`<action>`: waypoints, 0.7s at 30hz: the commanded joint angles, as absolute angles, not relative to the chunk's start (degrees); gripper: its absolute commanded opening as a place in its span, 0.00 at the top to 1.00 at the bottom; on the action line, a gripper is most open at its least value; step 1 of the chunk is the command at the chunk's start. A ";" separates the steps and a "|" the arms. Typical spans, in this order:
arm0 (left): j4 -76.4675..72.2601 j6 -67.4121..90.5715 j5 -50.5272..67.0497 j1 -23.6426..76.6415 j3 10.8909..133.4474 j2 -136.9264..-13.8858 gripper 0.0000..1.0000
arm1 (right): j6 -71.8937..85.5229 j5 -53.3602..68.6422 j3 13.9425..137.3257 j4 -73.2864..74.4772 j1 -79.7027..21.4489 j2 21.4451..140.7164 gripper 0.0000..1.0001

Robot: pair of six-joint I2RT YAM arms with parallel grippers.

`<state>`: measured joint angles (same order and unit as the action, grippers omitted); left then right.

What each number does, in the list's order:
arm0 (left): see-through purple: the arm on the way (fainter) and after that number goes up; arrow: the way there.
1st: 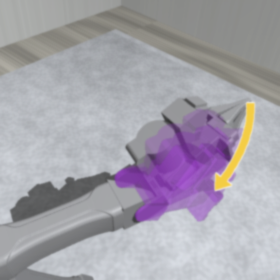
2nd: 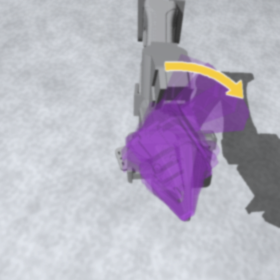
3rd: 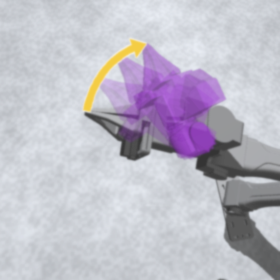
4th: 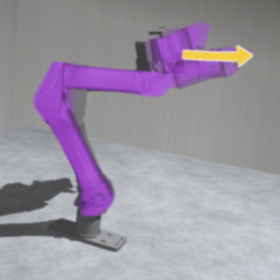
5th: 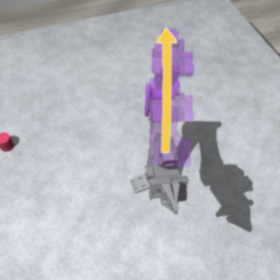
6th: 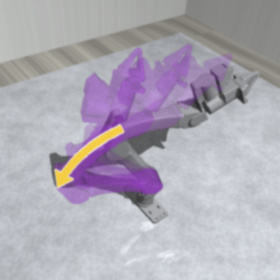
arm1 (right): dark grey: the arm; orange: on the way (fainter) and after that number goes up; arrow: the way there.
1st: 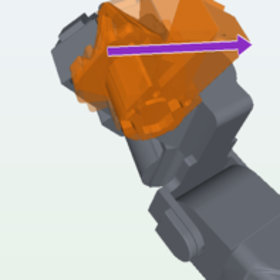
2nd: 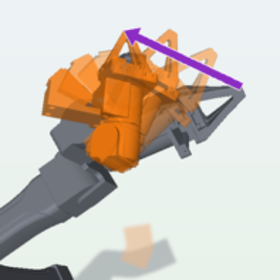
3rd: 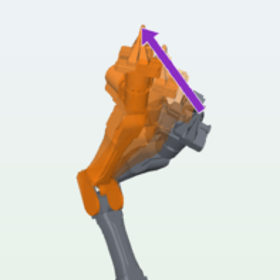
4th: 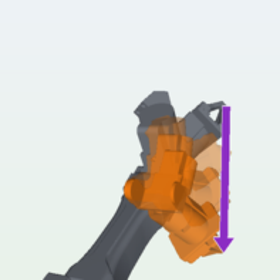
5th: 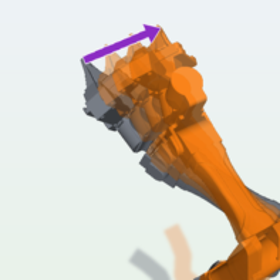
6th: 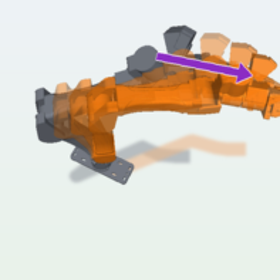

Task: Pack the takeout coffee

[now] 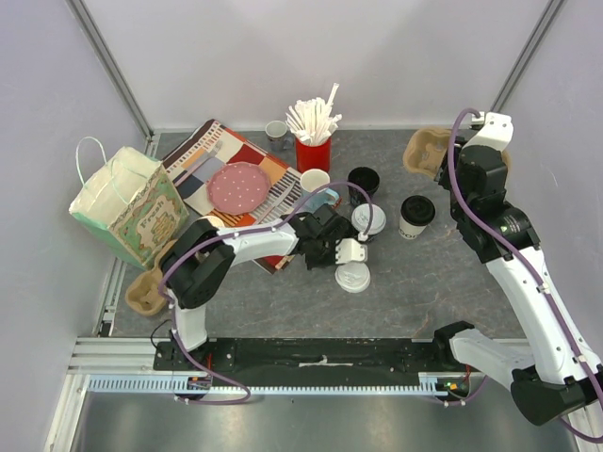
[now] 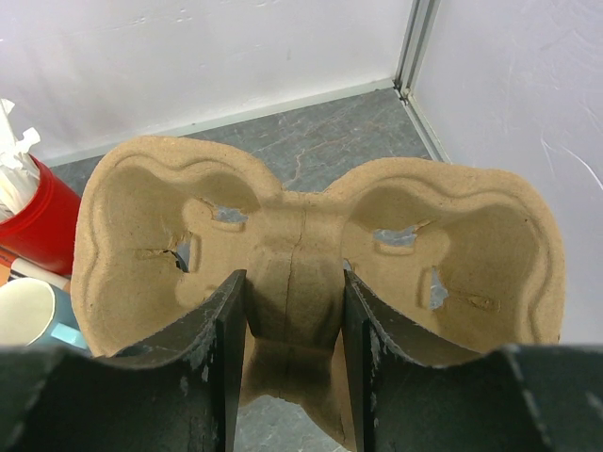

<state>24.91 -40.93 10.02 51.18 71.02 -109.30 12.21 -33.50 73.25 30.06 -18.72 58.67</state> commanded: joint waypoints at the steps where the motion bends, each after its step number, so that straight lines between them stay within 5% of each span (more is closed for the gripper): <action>1: 32.42 -46.66 23.11 52.55 66.97 -102.05 0.75 | 12.39 -34.98 72.77 29.88 -18.46 57.57 0.84; 21: 20.74 -39.82 10.54 61.33 73.11 -115.40 0.75 | 11.34 -35.33 73.74 30.50 -18.46 55.99 0.85</action>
<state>21.87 -41.65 12.01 57.82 71.75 -110.91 12.10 -33.50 73.12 30.85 -18.72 57.49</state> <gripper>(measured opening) 0.245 0.476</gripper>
